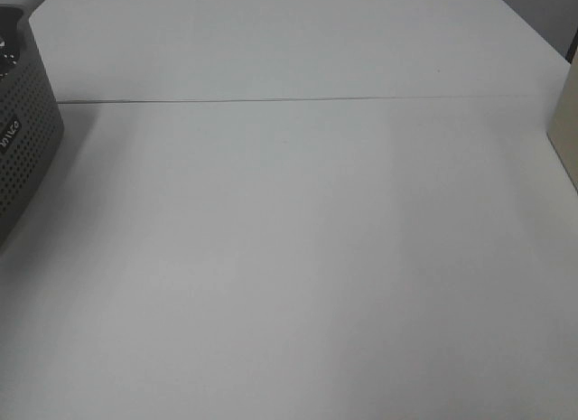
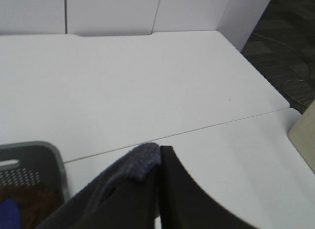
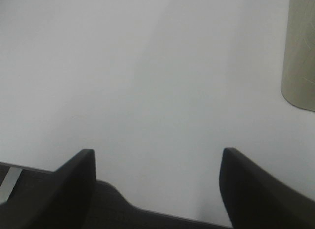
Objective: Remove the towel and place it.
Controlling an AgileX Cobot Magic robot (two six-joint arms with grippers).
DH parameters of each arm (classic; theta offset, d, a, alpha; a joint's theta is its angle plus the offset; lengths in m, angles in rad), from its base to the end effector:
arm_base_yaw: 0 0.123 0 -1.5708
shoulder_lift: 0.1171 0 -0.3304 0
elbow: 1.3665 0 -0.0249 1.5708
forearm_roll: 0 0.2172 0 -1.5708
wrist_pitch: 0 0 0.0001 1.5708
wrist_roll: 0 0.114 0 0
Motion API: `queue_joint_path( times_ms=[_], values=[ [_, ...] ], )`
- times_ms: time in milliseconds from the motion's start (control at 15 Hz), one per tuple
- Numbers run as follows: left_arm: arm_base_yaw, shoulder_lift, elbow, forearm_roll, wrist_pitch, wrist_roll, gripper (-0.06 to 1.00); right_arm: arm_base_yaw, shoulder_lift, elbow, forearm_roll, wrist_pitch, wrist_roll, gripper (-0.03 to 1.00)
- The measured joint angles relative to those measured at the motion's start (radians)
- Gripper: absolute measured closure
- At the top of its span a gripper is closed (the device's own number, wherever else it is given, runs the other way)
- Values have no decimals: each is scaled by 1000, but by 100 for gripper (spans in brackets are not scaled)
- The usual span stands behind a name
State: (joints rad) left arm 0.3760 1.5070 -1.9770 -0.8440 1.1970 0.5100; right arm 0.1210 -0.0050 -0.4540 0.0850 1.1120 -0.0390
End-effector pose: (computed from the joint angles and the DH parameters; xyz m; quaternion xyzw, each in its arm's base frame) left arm 0.2722 0.0222 0.5510 0.0920 0.8109 -0.1930 0.5448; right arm -0.0603 0.0014 0.2332 -0.0718 0.8726 0.0621 0.4790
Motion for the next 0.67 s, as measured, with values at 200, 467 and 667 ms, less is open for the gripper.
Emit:
queue_joint_path(
  times_ms=[200, 467, 667],
  values=[
    [-111, -13, -75, -1, 10, -2, 94, 0, 0, 0, 3, 0, 0, 28],
    [-274, -15, -88, 1, 31, -4, 94, 0, 103, -23, 180, -132, -194, 28],
    [-352, -15, -88, 6, 31, -9, 94, 0, 318, -24, 500, -281, -561, 28]
  ],
)
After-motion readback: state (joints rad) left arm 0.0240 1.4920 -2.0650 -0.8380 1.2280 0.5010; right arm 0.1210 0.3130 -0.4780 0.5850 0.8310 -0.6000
